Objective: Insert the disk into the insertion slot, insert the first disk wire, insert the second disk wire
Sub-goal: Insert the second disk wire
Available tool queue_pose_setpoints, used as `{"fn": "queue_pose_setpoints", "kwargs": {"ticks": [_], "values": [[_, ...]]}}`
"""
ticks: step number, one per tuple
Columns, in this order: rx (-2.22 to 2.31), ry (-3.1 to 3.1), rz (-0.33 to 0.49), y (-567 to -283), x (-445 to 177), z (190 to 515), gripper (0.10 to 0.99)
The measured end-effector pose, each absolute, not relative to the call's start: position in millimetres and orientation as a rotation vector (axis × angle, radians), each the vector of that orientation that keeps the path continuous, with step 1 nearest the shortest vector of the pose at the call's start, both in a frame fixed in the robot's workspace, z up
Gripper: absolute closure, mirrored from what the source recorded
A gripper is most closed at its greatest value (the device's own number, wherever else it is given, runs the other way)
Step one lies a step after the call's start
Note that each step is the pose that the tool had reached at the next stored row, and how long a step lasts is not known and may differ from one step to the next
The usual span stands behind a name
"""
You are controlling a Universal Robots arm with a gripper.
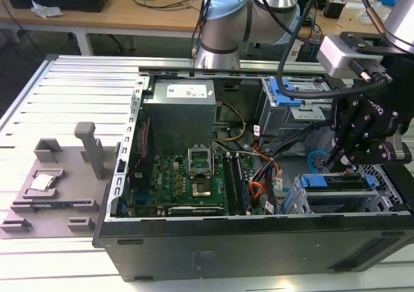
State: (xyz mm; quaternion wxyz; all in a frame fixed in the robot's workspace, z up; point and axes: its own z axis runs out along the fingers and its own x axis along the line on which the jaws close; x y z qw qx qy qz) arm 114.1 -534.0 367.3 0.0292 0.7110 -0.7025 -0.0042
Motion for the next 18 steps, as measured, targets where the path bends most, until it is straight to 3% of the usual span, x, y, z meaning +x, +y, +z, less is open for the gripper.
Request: {"fn": "queue_pose_setpoints", "kwargs": {"ticks": [18], "values": [[2.191,-2.170,-0.013,-534,123,354,0.922]]}}
